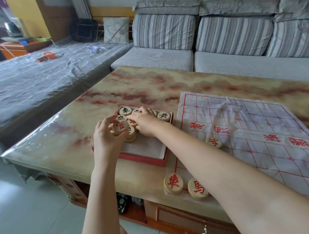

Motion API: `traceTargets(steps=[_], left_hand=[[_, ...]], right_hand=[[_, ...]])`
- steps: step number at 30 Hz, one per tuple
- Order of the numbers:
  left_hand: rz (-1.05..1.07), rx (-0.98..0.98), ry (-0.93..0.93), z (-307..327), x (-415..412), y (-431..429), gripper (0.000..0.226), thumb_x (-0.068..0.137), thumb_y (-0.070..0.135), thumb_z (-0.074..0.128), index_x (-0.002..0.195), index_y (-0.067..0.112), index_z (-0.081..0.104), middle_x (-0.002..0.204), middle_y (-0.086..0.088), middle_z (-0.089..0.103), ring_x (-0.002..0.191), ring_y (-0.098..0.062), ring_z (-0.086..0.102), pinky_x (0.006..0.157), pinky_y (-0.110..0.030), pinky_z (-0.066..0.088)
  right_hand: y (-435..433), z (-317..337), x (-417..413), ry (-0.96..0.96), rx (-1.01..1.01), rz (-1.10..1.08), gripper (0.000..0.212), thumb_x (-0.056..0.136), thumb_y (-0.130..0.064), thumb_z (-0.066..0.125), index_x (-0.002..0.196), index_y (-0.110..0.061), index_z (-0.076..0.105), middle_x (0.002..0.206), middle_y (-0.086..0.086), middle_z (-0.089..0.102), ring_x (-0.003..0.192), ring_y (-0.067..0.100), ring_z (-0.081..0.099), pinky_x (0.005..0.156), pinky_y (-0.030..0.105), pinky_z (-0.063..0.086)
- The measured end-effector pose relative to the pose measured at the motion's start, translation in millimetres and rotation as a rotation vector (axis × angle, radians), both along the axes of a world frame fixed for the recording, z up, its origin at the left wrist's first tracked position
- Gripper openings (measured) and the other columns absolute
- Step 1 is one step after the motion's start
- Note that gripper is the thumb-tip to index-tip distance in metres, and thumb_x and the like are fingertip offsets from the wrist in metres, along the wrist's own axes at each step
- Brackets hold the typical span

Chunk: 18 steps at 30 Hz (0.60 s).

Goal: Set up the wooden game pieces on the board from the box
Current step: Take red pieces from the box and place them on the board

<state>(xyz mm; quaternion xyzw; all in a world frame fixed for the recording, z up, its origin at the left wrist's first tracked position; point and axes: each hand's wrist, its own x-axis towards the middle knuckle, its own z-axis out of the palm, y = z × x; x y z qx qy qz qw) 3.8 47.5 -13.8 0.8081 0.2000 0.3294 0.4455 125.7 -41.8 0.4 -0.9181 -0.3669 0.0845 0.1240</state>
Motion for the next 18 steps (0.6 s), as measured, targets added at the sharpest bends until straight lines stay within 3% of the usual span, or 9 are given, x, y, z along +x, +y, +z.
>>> traceTargets(steps=[6, 11, 13, 16, 18], left_hand=[[-0.003, -0.019, -0.003, 4, -3, 1, 0.059, 0.067, 0.006, 0.076, 0.121, 0.021, 0.057, 0.117, -0.005, 0.059, 0.096, -0.012, 0.059, 0.078, -0.013, 0.041], [-0.035, -0.052, 0.022, 8, -3, -10, 0.056, 0.067, 0.019, 0.080, 0.118, 0.027, 0.058, 0.115, 0.005, 0.059, 0.095, -0.009, 0.060, 0.079, -0.017, 0.042], [-0.092, -0.059, 0.021, 11, 0, -22, 0.050, 0.070, 0.024, 0.079, 0.117, 0.025, 0.060, 0.115, 0.006, 0.060, 0.092, -0.007, 0.059, 0.075, -0.014, 0.043], [-0.224, -0.111, 0.058, 14, 8, -47, 0.054, 0.069, 0.022, 0.079, 0.119, 0.023, 0.060, 0.116, 0.005, 0.062, 0.097, -0.010, 0.062, 0.082, -0.022, 0.049], [-0.298, -0.108, 0.068, 19, 11, -67, 0.059, 0.067, 0.016, 0.080, 0.122, 0.023, 0.058, 0.117, 0.007, 0.062, 0.098, -0.010, 0.061, 0.083, -0.018, 0.047]], right_hand=[[-21, 4, -5, 0.000, 0.350, -0.019, 0.062, 0.077, -0.017, 0.070, 0.133, -0.018, 0.044, 0.126, 0.004, 0.054, 0.121, 0.025, 0.034, 0.100, 0.033, 0.027], [-70, 18, -12, 0.176, 0.671, -0.146, 0.060, 0.071, -0.010, 0.077, 0.125, -0.009, 0.050, 0.123, 0.006, 0.055, 0.107, 0.013, 0.052, 0.084, 0.015, 0.035], [-98, 20, -16, 0.190, 0.719, -0.190, 0.056, 0.071, -0.011, 0.078, 0.121, -0.010, 0.053, 0.120, 0.004, 0.056, 0.103, 0.011, 0.052, 0.084, 0.018, 0.041], [-147, 18, -24, 0.161, 0.743, -0.280, 0.056, 0.070, -0.010, 0.078, 0.119, -0.014, 0.052, 0.117, 0.003, 0.057, 0.105, 0.014, 0.055, 0.093, 0.024, 0.044], [-177, 15, -31, 0.145, 0.754, -0.340, 0.060, 0.070, -0.011, 0.079, 0.121, -0.015, 0.049, 0.116, 0.001, 0.056, 0.106, 0.015, 0.055, 0.093, 0.023, 0.043]])
